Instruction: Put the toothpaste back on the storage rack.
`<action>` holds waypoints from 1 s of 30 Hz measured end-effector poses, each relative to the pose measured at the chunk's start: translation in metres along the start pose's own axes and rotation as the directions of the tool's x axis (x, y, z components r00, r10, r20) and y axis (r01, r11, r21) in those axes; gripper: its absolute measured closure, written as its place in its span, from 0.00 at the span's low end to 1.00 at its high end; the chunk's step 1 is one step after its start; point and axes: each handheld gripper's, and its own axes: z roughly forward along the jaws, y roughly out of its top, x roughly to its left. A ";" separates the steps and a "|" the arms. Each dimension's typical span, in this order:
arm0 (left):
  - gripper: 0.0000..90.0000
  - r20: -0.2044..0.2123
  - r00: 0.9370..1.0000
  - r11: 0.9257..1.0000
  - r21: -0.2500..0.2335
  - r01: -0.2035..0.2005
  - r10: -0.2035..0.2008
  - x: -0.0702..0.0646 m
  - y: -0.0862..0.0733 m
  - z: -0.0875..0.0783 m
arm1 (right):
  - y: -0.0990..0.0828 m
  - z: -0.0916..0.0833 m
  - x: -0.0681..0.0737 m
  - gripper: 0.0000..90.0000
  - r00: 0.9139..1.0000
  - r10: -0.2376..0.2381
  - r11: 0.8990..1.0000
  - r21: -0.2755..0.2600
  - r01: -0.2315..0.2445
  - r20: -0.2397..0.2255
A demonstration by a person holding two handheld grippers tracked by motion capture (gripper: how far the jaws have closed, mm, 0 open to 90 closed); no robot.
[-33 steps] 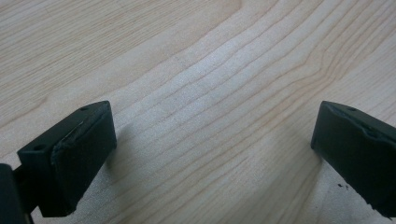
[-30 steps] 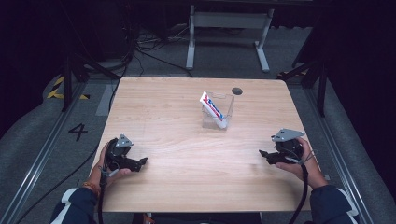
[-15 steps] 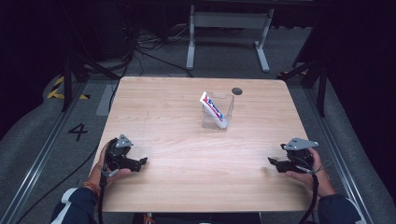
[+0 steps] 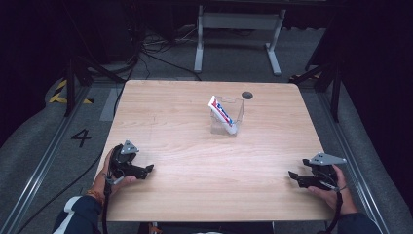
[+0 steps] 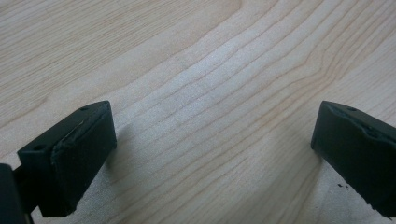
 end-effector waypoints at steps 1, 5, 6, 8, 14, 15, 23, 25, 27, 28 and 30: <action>0.01 0.000 1.000 1.000 0.000 0.000 0.000 0.000 0.000 0.000 | 0.000 0.000 0.000 0.25 1.000 0.000 1.000 0.000 0.000 0.000; 0.01 0.001 1.000 1.000 0.001 0.003 -0.003 0.000 0.000 0.000 | -0.009 0.001 -0.003 0.24 0.999 0.038 0.999 -0.007 -0.038 -0.001; 0.01 0.001 1.000 1.000 0.001 0.003 -0.003 0.000 0.000 0.000 | -0.011 0.001 -0.004 0.24 0.999 0.051 0.999 -0.016 -0.052 -0.008; 0.01 0.001 1.000 1.000 0.001 0.002 -0.002 0.000 0.000 0.000 | -0.014 0.000 -0.006 0.23 0.998 0.069 0.997 -0.024 -0.069 -0.007; 0.01 0.001 1.000 1.000 0.003 -0.006 0.006 0.000 0.000 0.000 | -0.014 0.000 -0.006 0.23 0.997 0.072 0.997 -0.024 -0.072 -0.003; 0.01 0.001 1.000 1.000 0.003 -0.006 0.006 0.000 0.000 0.000 | -0.014 0.000 -0.006 0.23 0.997 0.072 0.997 -0.024 -0.072 -0.003; 0.00 0.010 1.000 1.000 0.007 0.003 -0.003 0.000 -0.001 -0.001 | -0.015 -0.001 -0.006 0.23 0.997 0.079 0.997 -0.024 -0.079 0.003; 0.00 0.010 1.000 1.000 0.007 0.003 -0.003 0.000 -0.001 -0.001 | -0.015 -0.001 -0.006 0.23 0.997 0.079 0.997 -0.025 -0.079 0.003; 0.00 0.010 1.000 1.000 0.007 0.003 -0.003 0.000 -0.001 -0.001 | -0.015 -0.001 -0.006 0.23 0.997 0.080 0.996 -0.025 -0.080 0.002; 0.00 0.011 1.000 1.000 0.007 0.003 -0.003 0.000 -0.001 -0.001 | -0.015 -0.001 -0.006 0.23 0.997 0.080 0.997 -0.025 -0.080 0.002; 0.00 0.010 1.000 1.000 0.007 0.003 -0.003 0.000 -0.001 -0.001 | -0.015 -0.001 -0.006 0.23 0.997 0.080 0.997 -0.024 -0.080 0.003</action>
